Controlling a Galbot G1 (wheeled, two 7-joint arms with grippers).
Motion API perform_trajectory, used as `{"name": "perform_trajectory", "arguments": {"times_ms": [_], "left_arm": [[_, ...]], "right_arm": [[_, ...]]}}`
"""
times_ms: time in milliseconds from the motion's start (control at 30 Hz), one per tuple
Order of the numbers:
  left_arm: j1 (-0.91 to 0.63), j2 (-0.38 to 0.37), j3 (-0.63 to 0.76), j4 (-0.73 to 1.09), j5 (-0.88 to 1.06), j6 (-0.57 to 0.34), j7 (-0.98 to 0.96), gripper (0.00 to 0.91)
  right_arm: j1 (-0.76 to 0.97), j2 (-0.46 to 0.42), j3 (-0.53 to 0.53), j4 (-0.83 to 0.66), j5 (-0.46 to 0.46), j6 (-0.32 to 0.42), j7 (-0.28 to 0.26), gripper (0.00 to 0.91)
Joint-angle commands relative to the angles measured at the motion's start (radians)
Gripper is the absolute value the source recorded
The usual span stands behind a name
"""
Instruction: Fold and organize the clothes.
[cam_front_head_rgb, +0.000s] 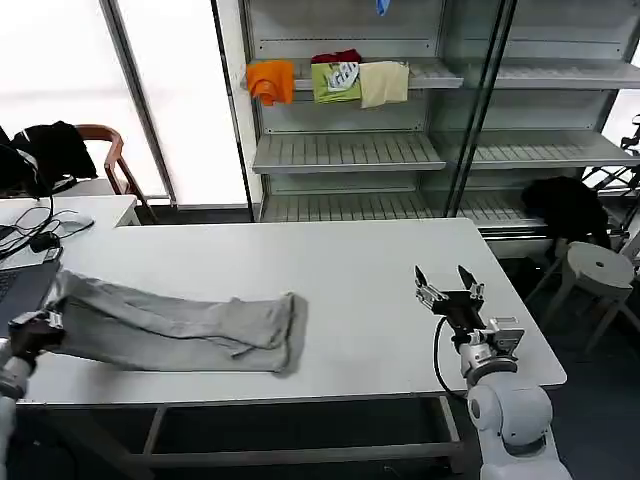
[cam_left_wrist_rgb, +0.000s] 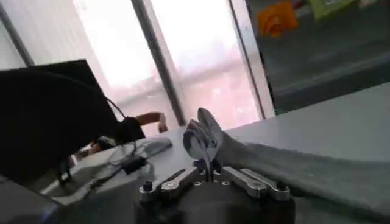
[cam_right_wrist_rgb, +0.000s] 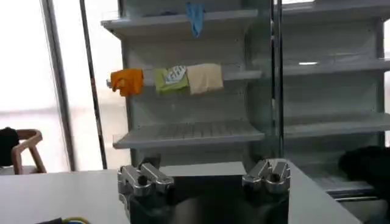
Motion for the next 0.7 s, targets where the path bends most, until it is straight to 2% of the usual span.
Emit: {"name": "perform_trajectory", "arguments": {"times_ms": [33, 200, 267, 367, 500, 700], "left_arm": [[-0.085, 0.165, -0.074, -0.043, -0.019, 0.046, 0.07, 0.01], [-0.034, -0.039, 0.046, -0.271, -0.05, 0.122, 0.059, 0.01], [-0.028, -0.139, 0.114, -0.31, -0.017, 0.135, 0.054, 0.01], [-0.016, -0.235, 0.222, -0.339, 0.038, 0.141, 0.048, 0.01], [-0.001, -0.313, 0.341, -0.351, 0.106, 0.137, 0.042, 0.01], [0.013, -0.353, 0.45, -0.333, 0.177, 0.135, 0.039, 0.01]], "right_arm": [[-0.006, 0.009, -0.006, -0.017, -0.01, 0.009, 0.002, 0.907], [-0.016, 0.023, -0.007, -0.029, -0.027, 0.019, 0.003, 0.907], [-0.02, 0.021, -0.003, -0.028, -0.028, 0.02, 0.003, 0.907], [-0.031, 0.016, 0.008, -0.02, -0.027, 0.02, 0.003, 0.907], [-0.045, 0.013, 0.02, -0.014, -0.028, 0.024, 0.002, 0.907], [-0.062, 0.017, 0.025, -0.017, -0.036, 0.043, 0.0, 0.907]]}}
